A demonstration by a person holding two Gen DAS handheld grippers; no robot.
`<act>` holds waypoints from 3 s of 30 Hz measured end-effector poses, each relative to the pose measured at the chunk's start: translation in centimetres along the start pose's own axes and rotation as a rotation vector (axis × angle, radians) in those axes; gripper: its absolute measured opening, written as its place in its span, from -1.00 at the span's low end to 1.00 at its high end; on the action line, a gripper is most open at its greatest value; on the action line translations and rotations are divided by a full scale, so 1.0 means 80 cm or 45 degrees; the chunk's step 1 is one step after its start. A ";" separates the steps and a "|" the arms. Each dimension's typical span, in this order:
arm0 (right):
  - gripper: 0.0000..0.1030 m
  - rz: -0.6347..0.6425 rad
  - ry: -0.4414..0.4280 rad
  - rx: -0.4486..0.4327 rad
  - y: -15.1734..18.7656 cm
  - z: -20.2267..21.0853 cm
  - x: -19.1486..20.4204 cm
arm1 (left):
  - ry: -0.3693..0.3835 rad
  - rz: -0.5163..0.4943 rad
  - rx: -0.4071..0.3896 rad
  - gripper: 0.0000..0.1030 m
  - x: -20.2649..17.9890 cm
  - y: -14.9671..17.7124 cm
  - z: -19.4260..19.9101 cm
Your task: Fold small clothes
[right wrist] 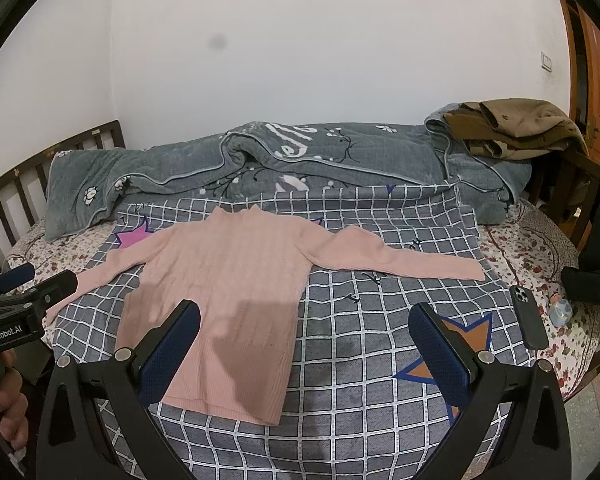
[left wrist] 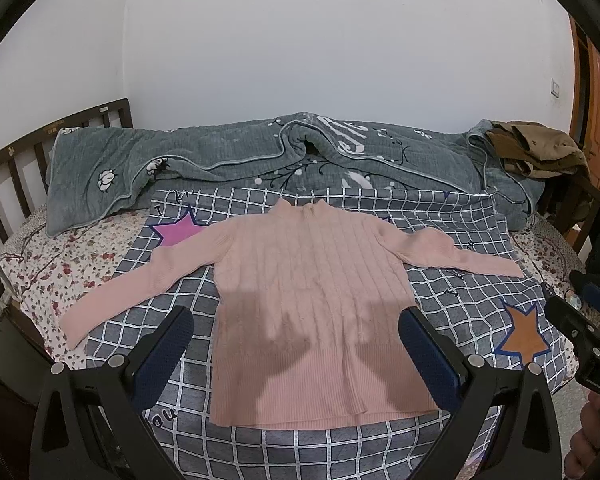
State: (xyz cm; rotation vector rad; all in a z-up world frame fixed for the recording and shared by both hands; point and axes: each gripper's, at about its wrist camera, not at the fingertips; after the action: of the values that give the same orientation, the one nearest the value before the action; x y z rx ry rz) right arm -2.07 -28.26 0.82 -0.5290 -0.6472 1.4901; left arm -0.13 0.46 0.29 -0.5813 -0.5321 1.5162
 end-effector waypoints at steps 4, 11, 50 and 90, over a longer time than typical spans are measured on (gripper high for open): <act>0.98 -0.002 -0.003 -0.002 0.000 0.000 0.000 | 0.002 0.003 -0.002 1.00 0.002 -0.003 0.006; 0.98 0.003 -0.002 -0.003 -0.001 0.001 0.001 | 0.003 0.003 -0.002 1.00 0.003 -0.003 0.007; 0.98 0.048 0.026 -0.006 0.006 -0.057 0.013 | -0.023 0.079 -0.059 1.00 0.054 0.009 -0.075; 0.74 0.057 -0.158 0.232 -0.057 -0.294 0.065 | 0.171 1.059 0.139 0.64 0.402 0.054 -0.289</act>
State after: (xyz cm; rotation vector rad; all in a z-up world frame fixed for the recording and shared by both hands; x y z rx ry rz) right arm 17.14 -21.61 -12.85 -0.3143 -0.5915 1.6158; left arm 11.45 31.92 -21.16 -0.8714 -0.0831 2.2467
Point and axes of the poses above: each gripper's, at about its wrist camera, not at the fingertips, and z roughly against the way its jaws point, x to its left, y to its underside, and after that the axes turned 13 degrees about x, right-handed
